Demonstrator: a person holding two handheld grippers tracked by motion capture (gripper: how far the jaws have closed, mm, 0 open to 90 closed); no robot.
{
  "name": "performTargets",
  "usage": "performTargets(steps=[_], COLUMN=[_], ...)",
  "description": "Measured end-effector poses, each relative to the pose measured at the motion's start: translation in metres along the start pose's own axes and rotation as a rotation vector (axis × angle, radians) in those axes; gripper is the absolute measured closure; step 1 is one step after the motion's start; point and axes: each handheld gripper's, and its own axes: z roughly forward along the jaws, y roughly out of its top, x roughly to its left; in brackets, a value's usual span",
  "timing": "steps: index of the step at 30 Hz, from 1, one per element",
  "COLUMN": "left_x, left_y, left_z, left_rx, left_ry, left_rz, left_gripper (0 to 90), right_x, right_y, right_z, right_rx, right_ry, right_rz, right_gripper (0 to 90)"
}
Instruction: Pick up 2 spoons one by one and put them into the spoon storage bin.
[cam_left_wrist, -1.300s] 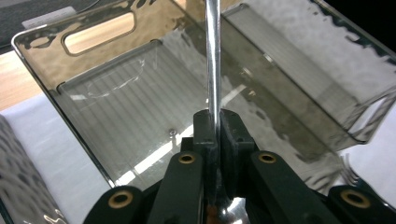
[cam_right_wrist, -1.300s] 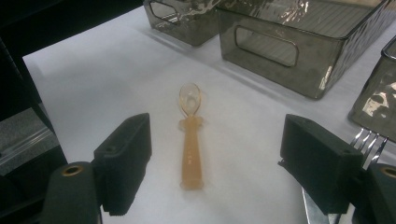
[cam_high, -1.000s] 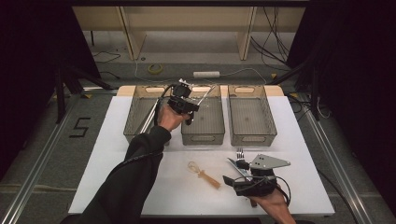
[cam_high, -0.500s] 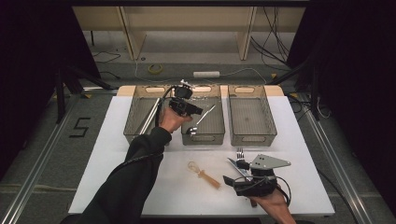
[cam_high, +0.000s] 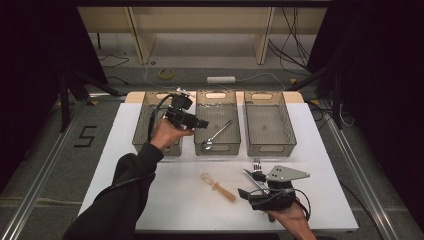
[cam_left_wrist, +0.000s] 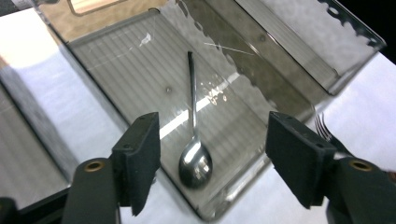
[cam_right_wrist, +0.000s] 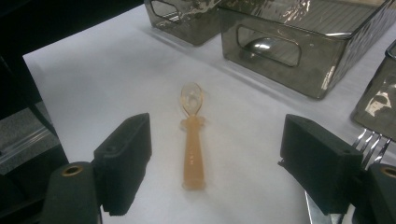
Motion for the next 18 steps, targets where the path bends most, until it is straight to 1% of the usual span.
performTargets(steps=[1,3,4,5,6,8,9,11,12,14,18], left_x=[0.000,0.001,0.002,0.004,0.005,0.007,0.009,0.013,0.014,0.015,0.013], left_y=[-0.004,-0.013,-0.017,-0.022,-0.027,-0.037,-0.042,-0.052,-0.056,-0.065,-0.082], left_z=[-0.003,-0.009,-0.012,-0.016,-0.019,-0.024,-0.027,-0.031,-0.034,-0.037,-0.044], left_rx=[-0.005,0.003,0.002,-0.002,-0.019,-0.027,-0.029,-0.048,-0.060,-0.065,-0.086], left_ry=[-0.002,0.005,0.000,-0.007,-0.009,-0.014,-0.011,-0.020,-0.029,-0.058,-0.060], left_rz=[0.005,0.024,0.027,0.027,0.014,0.017,0.022,0.006,-0.004,-0.011,0.008], left_gripper=[33.4,31.4,30.6,30.2,29.6,29.3,28.7,28.0,27.9,27.3,25.8], right_x=[0.001,0.002,0.003,0.003,0.004,0.003,0.004,0.004,0.004,0.005,0.006], right_y=[0.001,0.002,0.003,0.004,0.006,0.008,0.010,0.012,0.014,0.016,0.022], right_z=[0.000,0.001,0.001,0.002,0.002,0.004,0.004,0.006,0.008,0.012,0.020], right_rx=[0.002,0.005,0.010,0.011,0.019,0.027,0.037,0.052,0.064,0.087,0.137], right_ry=[-0.001,0.008,0.009,0.007,0.009,0.007,0.008,0.013,0.016,0.017,0.017], right_rz=[0.000,-0.007,-0.006,-0.012,-0.012,-0.012,-0.012,-0.019,-0.021,-0.033,-0.052], right_gripper=[25.7,25.7,25.7,25.7,25.7,25.7,25.6,25.7,25.7,25.7,25.7])
